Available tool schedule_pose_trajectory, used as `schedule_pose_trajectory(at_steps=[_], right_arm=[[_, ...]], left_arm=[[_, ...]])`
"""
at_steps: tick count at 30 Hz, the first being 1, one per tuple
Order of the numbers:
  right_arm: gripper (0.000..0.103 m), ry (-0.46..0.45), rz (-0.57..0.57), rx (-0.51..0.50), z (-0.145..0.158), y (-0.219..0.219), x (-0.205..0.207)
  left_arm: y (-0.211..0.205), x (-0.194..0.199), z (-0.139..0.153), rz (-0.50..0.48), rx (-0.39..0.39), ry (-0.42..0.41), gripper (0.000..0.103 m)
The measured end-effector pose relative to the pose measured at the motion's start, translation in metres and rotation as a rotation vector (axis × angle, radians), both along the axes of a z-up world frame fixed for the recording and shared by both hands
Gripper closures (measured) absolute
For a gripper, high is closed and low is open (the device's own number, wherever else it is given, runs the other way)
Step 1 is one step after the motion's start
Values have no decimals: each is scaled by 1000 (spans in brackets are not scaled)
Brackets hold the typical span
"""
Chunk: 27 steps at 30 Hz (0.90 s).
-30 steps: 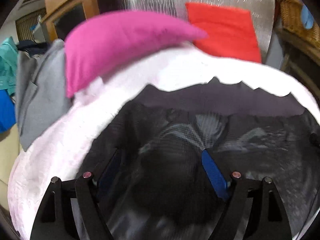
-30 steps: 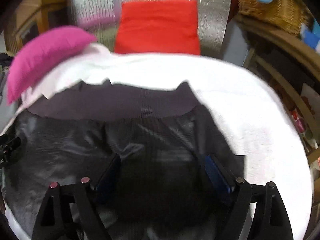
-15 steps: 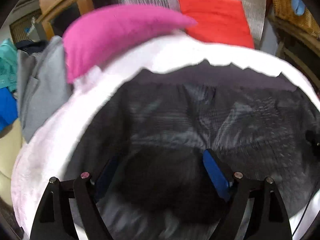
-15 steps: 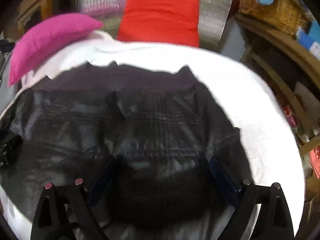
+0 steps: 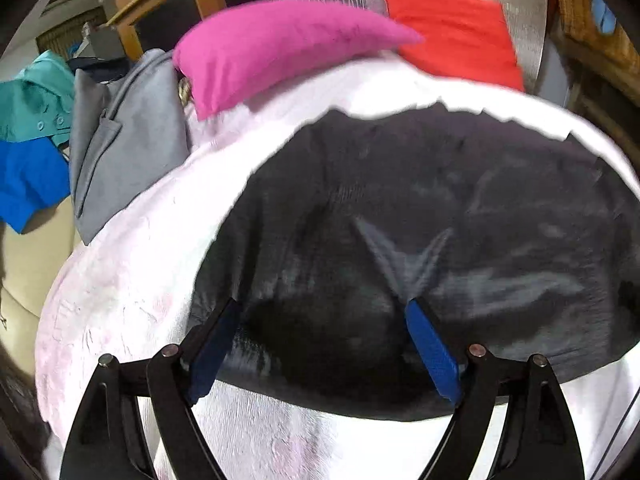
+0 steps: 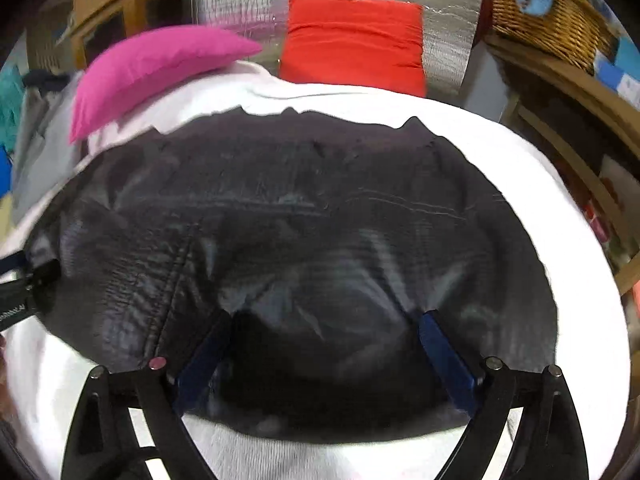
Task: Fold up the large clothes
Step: 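Press the folded black jacket flat with both open tools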
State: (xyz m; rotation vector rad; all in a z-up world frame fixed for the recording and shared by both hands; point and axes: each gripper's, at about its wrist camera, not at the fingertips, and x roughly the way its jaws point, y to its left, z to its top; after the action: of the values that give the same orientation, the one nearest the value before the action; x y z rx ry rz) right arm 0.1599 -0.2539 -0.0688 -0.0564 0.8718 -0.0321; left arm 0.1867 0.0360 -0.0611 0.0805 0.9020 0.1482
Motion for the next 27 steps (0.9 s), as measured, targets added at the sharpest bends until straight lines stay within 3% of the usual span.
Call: schedule_pose_trajectory(at_steps=[3,6,9,11,15,18,20,23,26,27], right_arm=[[7,-8,-36,23,5,-19,-3],[7,27,-76,20,-10,-41,-5],[7,49,-74,66,-12,-61,-1],[7,58,-76,82,0,-67,3],[6,34,-88,184,25,-86,31],[6,46,-85,193,31,-94,66],[6,83,-79,229,24,-104,95],[7,186,-133,287,-3,-129,126],[8,182,-225,307,-8,-153,127],[8,173,-235,365,-8,-163,122]], left_arm=[[-10,-12,10,-13,-13,-43,16],[-30,-15,9,-62,-17,-50,16],[-52,-3,-12,-107,107,2,16],[-55,1,-23,-105,134,29,16],[-57,-4,-4,-100,83,-34,16],[-67,-1,8,-132,25,-69,16],[-75,7,5,-154,-18,-54,16],[-84,22,-15,-160,-23,13,16],[-83,24,-21,-156,-38,31,16],[-80,23,-18,-157,-54,28,16]])
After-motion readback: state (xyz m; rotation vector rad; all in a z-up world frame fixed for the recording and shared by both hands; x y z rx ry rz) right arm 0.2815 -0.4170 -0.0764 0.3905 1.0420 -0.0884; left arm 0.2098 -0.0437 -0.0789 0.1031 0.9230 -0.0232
